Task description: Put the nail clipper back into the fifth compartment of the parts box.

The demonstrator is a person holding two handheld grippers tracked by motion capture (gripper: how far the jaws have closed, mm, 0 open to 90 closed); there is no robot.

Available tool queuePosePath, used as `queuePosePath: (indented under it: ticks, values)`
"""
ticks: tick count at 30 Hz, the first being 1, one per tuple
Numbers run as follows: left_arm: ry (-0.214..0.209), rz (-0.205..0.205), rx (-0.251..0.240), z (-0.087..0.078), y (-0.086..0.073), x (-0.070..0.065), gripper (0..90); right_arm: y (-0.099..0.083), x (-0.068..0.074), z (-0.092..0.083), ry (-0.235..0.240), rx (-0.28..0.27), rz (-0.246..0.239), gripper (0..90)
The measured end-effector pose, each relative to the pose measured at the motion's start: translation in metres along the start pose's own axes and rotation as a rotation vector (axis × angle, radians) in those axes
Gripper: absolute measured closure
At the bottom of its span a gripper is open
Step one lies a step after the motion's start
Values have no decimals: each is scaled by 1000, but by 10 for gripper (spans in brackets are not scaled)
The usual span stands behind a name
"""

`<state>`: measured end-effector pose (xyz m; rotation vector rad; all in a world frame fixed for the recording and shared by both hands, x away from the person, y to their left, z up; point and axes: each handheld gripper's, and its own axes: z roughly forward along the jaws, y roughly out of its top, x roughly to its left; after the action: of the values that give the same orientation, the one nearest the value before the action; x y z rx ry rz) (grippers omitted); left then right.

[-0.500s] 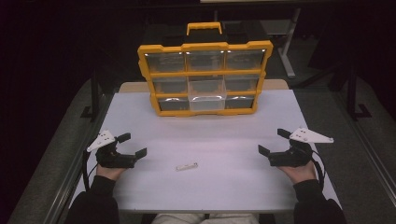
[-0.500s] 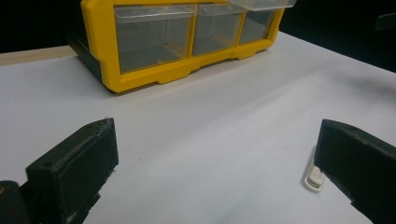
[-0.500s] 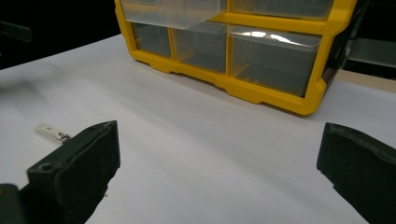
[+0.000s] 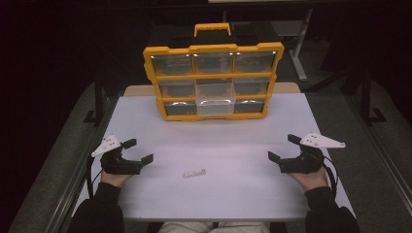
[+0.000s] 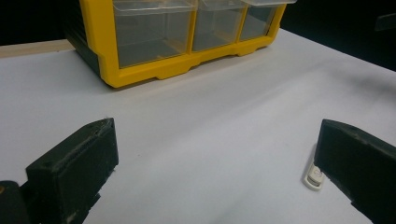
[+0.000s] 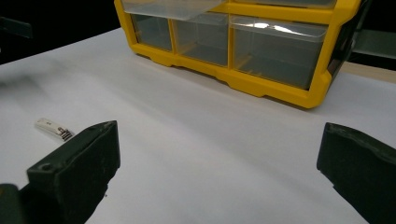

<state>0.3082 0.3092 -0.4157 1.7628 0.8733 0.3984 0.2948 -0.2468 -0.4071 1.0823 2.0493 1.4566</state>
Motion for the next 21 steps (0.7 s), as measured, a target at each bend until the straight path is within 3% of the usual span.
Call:
queuePosePath:
  ticks: [8, 21]
  values:
    - [4, -2, -4, 0, 0, 1, 0, 1, 2, 1, 10, 1, -5, 0]
    - [5, 0, -12, 1, 1, 2, 0, 4, 2, 12, 25, 51, -4, 0]
